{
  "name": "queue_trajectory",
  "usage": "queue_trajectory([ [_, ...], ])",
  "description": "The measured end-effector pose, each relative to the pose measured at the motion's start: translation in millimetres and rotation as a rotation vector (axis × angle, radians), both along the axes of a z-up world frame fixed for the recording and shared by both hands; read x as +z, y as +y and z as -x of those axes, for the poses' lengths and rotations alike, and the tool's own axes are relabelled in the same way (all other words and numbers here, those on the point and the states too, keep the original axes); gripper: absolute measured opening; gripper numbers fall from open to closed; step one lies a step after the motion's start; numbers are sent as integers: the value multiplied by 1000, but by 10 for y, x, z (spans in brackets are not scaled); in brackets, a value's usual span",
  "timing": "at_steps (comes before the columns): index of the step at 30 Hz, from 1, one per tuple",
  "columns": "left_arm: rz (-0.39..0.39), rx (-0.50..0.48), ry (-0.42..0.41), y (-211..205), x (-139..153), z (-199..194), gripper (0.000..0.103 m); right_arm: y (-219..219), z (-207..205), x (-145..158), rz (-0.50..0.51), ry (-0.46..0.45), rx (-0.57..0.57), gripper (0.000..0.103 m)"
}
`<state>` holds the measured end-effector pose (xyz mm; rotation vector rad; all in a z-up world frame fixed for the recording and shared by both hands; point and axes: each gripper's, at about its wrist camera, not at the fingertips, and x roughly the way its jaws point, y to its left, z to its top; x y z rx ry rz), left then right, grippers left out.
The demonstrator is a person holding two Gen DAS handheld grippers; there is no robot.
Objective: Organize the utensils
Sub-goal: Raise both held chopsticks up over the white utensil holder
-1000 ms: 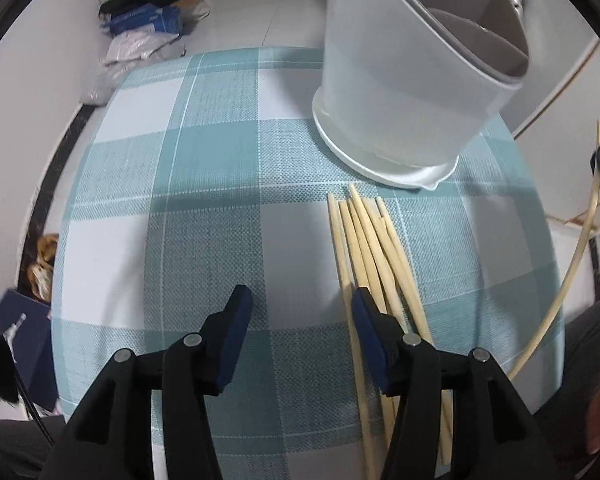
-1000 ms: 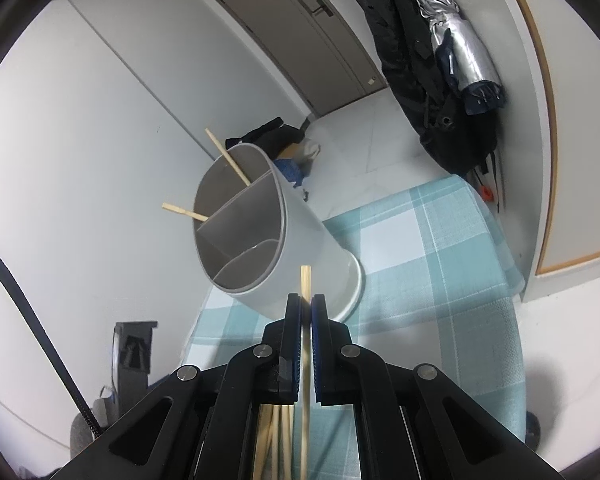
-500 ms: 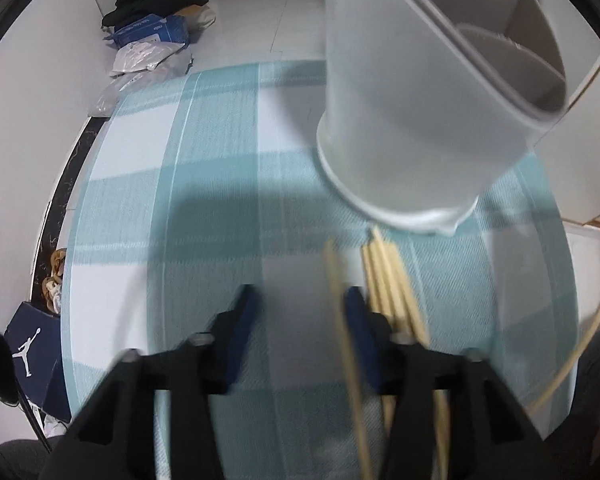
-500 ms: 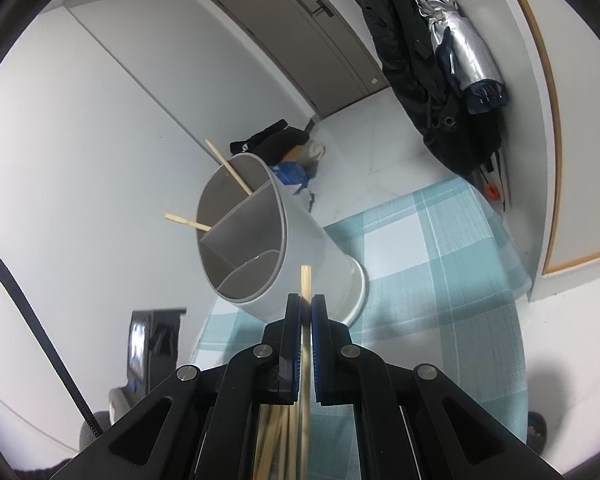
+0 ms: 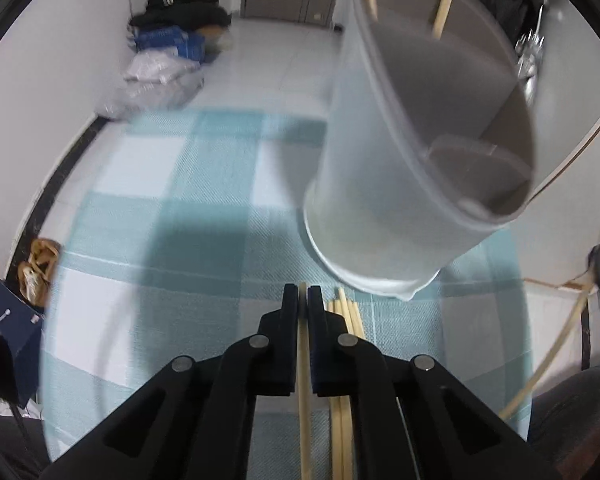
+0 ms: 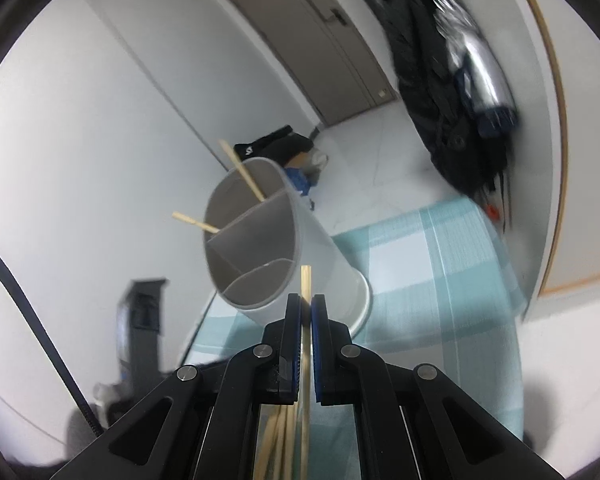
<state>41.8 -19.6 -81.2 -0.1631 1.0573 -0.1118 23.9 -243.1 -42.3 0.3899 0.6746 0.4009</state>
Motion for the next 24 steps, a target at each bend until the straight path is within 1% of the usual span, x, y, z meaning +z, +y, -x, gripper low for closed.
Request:
queue_trajectory([
  [4, 52, 6, -101, 98, 302, 157, 2, 168, 136, 111, 49, -88, 38, 4],
  [7, 87, 14, -172, 136, 525, 317, 2, 248, 206, 156, 70, -129, 46, 4],
  [10, 118, 10, -227, 191, 671, 393, 2, 316, 250, 197, 95, -162, 55, 4],
  [12, 144, 1, -242, 217, 711, 395, 2, 370, 265, 228, 121, -180, 58, 4],
  [15, 154, -4, -248, 268, 703, 400, 2, 439, 281, 254, 140, -192, 64, 4],
  [19, 145, -29, -261, 237, 736, 452, 2, 532, 318, 276, 181, -214, 78, 4],
  [21, 116, -44, -279, 193, 780, 510, 2, 558, 330, 282, 195, -218, 84, 4],
  [24, 110, -51, -282, 172, 815, 541, 2, 586, 352, 302, 205, -225, 93, 4],
])
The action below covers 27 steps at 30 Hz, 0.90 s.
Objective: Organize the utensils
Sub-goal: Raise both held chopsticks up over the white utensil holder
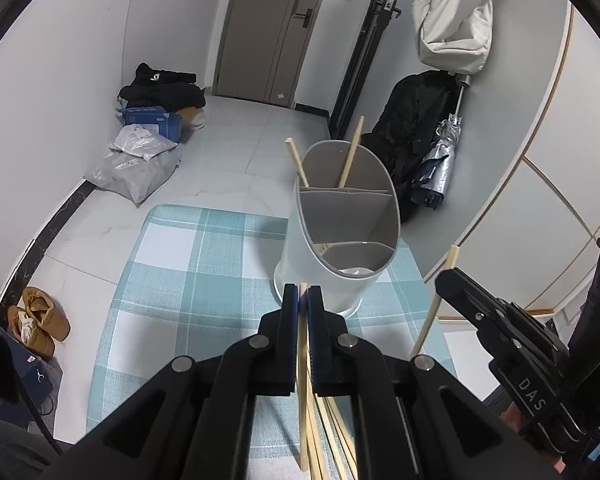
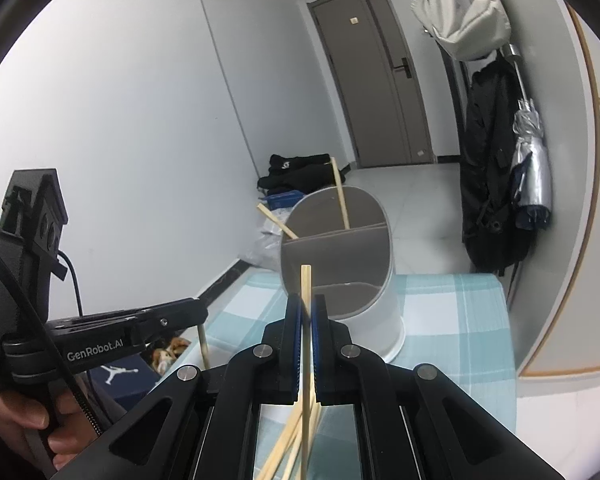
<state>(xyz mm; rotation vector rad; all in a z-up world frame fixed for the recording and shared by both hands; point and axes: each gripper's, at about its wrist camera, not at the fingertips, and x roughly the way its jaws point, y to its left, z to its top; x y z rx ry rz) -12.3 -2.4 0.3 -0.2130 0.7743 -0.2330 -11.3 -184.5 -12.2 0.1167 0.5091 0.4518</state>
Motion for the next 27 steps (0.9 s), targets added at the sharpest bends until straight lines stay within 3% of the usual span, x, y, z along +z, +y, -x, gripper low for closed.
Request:
queue_trajectory([
  [12, 4, -61, -2, -10, 214, -48, 1, 19, 18, 213, 8, -42, 13, 4],
  [27, 70, -175, -54, -144, 896, -431, 1, -35, -368, 836, -20, -110, 43, 4],
])
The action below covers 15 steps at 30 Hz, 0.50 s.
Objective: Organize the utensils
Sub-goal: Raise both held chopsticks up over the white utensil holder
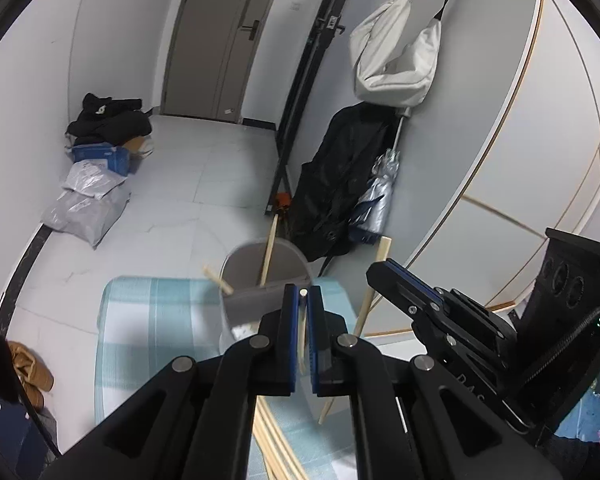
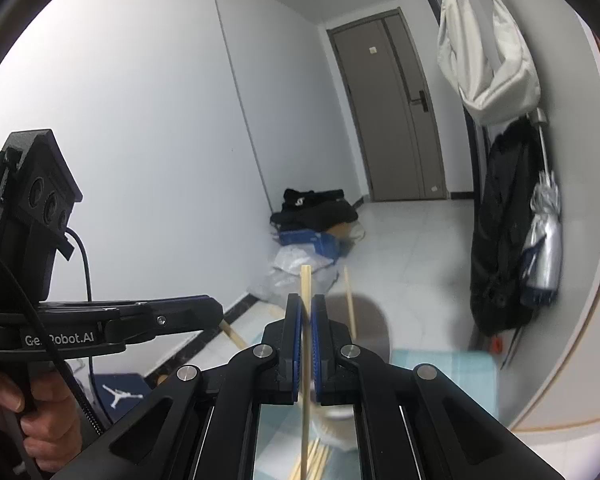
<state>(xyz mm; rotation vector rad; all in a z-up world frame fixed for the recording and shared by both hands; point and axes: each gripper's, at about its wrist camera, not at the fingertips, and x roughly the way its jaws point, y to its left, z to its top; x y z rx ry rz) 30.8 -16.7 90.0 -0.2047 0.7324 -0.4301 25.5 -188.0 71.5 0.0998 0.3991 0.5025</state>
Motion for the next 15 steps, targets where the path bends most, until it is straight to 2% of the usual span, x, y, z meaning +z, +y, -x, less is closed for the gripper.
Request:
queue_trajectory([
  [11, 57, -23, -24, 93, 488, -411, 1, -35, -549, 571, 10, -85, -3, 4],
  [15, 34, -11, -60, 119, 611, -549, 1, -9, -777, 672, 6, -118, -5, 4],
])
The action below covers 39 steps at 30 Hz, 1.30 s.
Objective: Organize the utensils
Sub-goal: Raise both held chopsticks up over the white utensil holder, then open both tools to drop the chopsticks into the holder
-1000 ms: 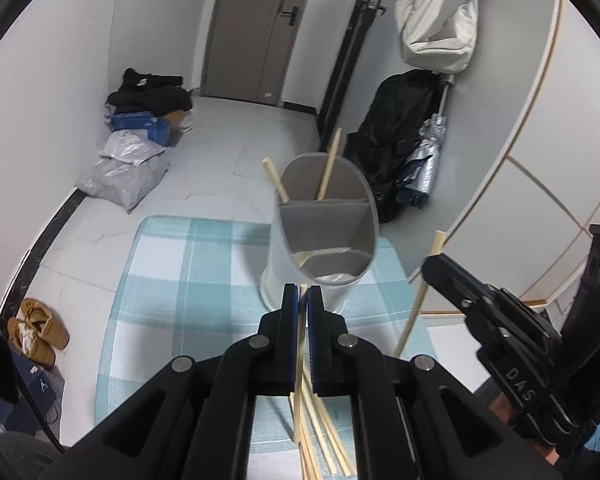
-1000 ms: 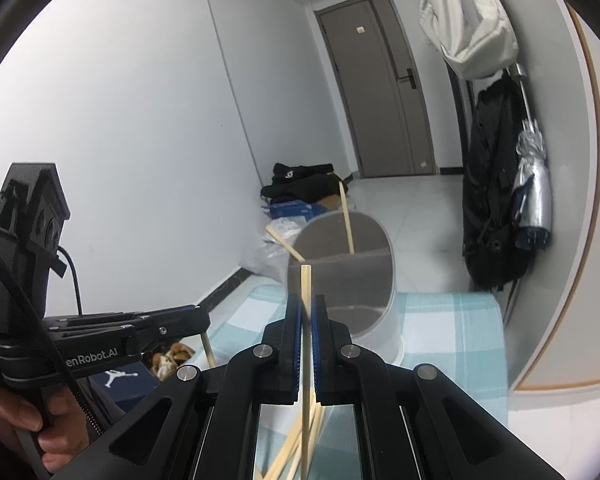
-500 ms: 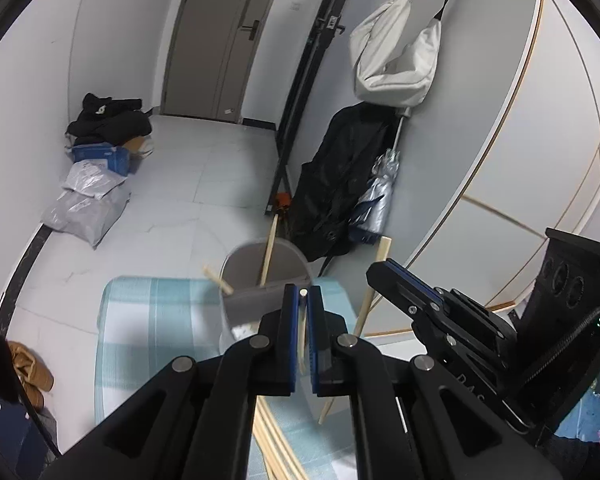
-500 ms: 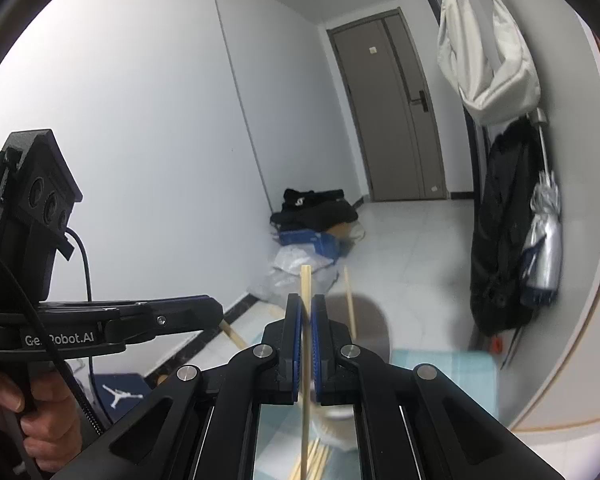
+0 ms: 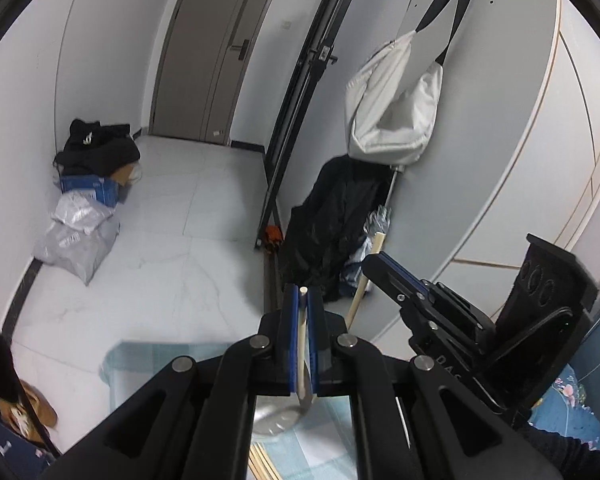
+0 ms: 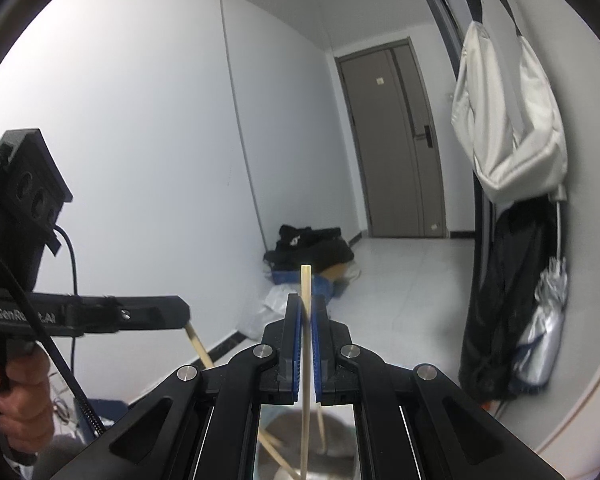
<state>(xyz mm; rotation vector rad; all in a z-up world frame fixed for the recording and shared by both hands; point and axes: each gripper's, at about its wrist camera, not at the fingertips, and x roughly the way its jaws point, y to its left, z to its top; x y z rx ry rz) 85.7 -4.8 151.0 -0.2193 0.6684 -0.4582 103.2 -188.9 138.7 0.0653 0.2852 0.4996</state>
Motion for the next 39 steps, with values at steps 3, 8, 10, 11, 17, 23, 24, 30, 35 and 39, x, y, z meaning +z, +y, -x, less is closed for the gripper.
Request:
queue_trajectory([
  [3, -21, 11, -11, 7, -7, -98, 1, 31, -138, 5, 3, -22, -6, 4],
  [8, -58, 29, -2, 30, -140, -232, 1, 47, -364, -137, 20, -56, -21, 4],
  [10, -71, 35, -4, 43, -198, -276, 1, 40, -428, -225, 19, -56, -20, 4],
  [11, -79, 36, -5, 36, -226, -292, 1, 41, -453, -277, 19, -55, -21, 4],
  [17, -91, 24, 34, 45, -432, -397, 1, 107, -512, -520, 60, -47, 9, 4],
  [23, -100, 38, 117, 61, -650, -491, 1, 142, -493, -696, 108, -9, 54, 7],
  [24, -103, 43, 136, 64, -684, -511, 2, 140, -486, -721, 110, 3, 62, 7],
  [30, -94, 124, 216, 120, -795, -522, 14, 139, -419, -811, 123, 92, 84, 15],
  [35, -84, 203, 161, 172, -739, -318, 69, 31, -227, -769, 67, 128, 54, 36],
  [39, -97, 309, 70, 265, -683, -129, 90, -31, -46, -717, 25, 142, 29, 50],
])
